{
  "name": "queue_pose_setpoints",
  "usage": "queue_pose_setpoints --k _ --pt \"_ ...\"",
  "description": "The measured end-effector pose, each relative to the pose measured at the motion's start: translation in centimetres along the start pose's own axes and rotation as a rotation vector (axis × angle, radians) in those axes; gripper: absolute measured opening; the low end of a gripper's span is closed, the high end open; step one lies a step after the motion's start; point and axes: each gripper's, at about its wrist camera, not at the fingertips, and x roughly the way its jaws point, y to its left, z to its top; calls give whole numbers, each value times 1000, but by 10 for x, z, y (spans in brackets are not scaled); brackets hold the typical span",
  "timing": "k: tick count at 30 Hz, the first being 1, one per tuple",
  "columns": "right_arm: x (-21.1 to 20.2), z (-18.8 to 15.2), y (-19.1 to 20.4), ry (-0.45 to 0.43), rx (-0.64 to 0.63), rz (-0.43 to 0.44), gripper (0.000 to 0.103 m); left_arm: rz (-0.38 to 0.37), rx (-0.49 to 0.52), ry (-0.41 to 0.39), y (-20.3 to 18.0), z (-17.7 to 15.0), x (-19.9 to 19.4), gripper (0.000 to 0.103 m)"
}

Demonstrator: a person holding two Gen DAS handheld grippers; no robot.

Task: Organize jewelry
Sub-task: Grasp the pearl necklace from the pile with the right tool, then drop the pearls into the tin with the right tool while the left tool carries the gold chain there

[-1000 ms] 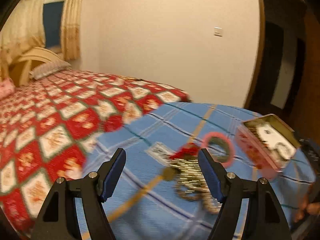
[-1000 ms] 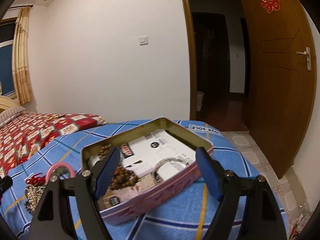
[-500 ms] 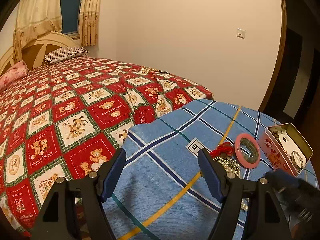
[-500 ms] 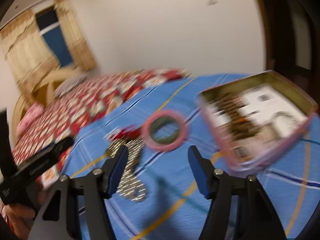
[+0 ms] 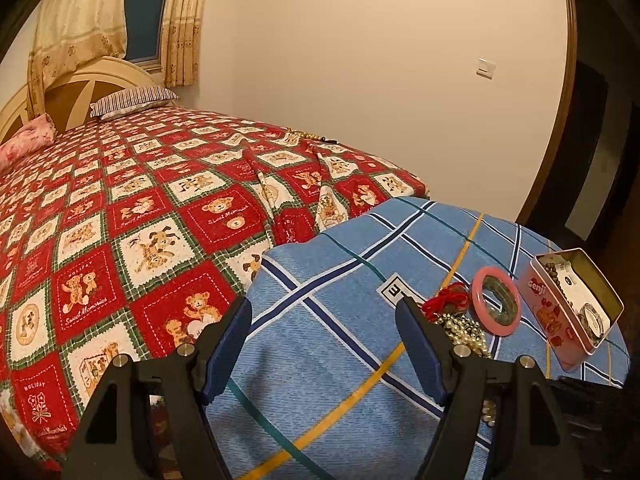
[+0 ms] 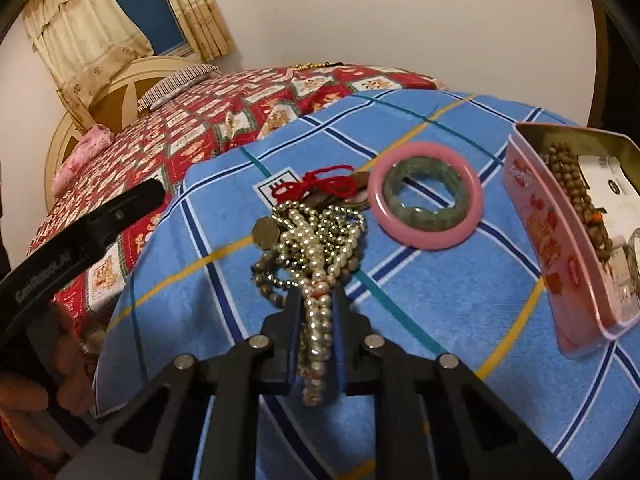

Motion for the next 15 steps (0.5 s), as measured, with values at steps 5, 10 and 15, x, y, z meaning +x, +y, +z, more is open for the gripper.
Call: queue_pose_setpoints --k 5,10,15 --pt "-33 -4 -6 -144 25 74 16 -10 -11 14 -1 0 2 74" --pt "-61 -1 -28 -280 123 161 16 -41 23 12 -11 -1 2 74" --pt "-76 0 -38 -359 141 41 16 -170 87 33 -35 -5 0 74"
